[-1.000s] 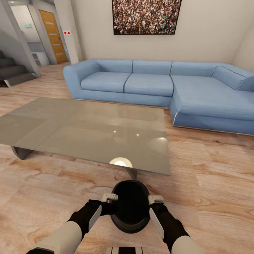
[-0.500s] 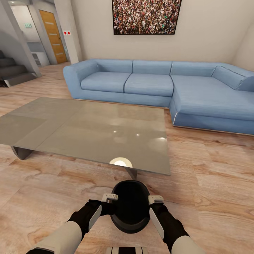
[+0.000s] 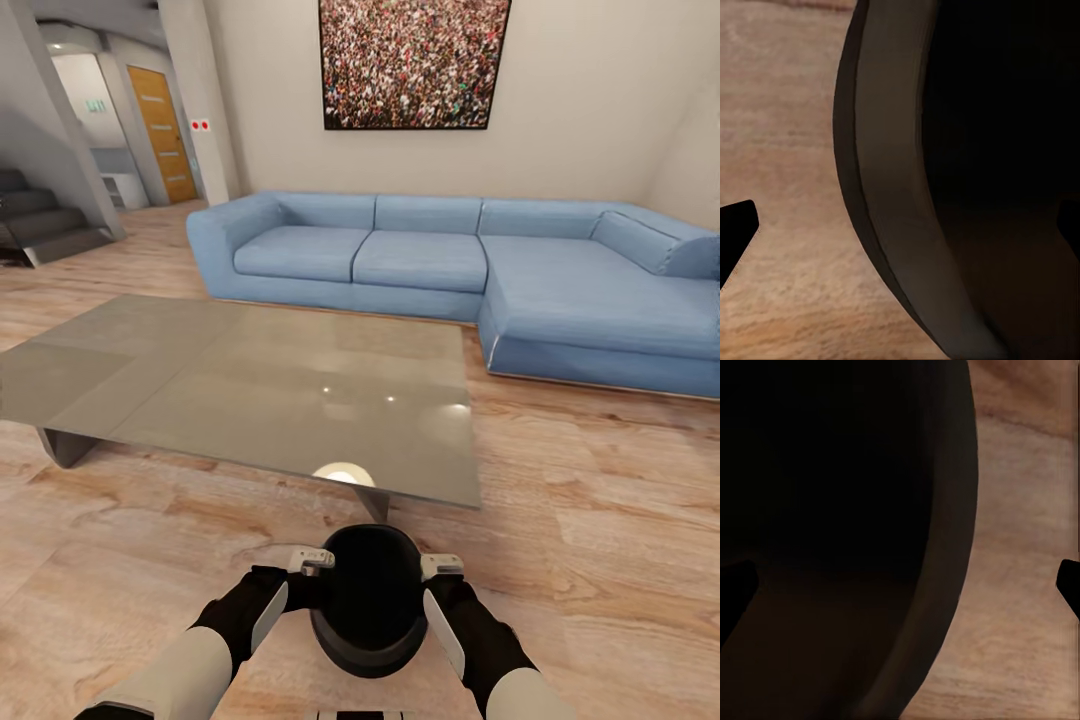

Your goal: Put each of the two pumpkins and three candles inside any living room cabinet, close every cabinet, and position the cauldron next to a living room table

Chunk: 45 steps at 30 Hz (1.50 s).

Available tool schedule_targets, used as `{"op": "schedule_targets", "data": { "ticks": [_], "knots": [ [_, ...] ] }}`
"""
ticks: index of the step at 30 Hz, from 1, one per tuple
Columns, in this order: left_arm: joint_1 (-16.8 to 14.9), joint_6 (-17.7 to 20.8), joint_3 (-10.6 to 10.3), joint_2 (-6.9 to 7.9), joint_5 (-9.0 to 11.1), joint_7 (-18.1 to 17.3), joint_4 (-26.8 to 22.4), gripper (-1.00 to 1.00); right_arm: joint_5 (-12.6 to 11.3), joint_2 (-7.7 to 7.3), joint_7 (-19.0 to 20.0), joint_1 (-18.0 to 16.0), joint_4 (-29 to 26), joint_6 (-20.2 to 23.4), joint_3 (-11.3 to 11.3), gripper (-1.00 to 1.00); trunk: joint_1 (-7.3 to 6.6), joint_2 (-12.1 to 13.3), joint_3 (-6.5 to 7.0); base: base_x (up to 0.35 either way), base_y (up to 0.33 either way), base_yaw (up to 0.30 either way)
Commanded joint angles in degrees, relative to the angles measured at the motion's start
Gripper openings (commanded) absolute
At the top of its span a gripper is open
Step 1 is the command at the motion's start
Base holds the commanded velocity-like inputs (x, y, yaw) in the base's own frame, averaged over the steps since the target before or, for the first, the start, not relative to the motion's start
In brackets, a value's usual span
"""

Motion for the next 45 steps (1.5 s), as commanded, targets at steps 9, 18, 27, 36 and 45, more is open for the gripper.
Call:
{"op": "schedule_targets", "data": {
  "ticks": [9, 18, 27, 36, 45],
  "knots": [
    [-0.01, 0.54, -0.29, 0.01, 0.24, 0.09, -0.09, 1.0, -0.61, 0.0, -0.53, -0.02, -0.07, 0.24, 0.13, 1.0, -0.24, 0.1, 1.95, 0.0, 0.0, 0.0],
    [-0.01, 1.1, -0.29, 0.04, 0.24, 0.46, -0.09, 1.0, -0.61, 0.0, -0.53, -0.02, -0.07, 0.24, 0.13, 1.0, -0.47, 0.22, 3.95, 0.0, 0.0, 0.0],
    [-0.01, 1.62, -0.43, -0.03, 0.24, 0.37, -0.09, 1.0, -0.61, 0.0, -0.53, -0.02, -0.07, 0.32, 0.13, 1.0, -0.7, 0.35, 5.94, 0.0, 0.0, 0.0],
    [-0.01, 2.59, -0.71, -0.05, 0.23, 0.29, -0.09, 1.0, -0.61, 0.0, -0.53, -0.02, -0.07, 0.52, 0.13, 1.0, -0.94, 0.47, 7.93, 0.0, 0.0, 0.0],
    [-0.02, 2.68, -0.73, -0.05, 0.19, 0.06, -0.09, 1.0, -0.61, 0.0, -0.53, -0.02, -0.07, 0.59, 0.13, 1.0, -1.17, 0.59, 9.93, -0.092, 0.0, 0.0]
  ]
}}
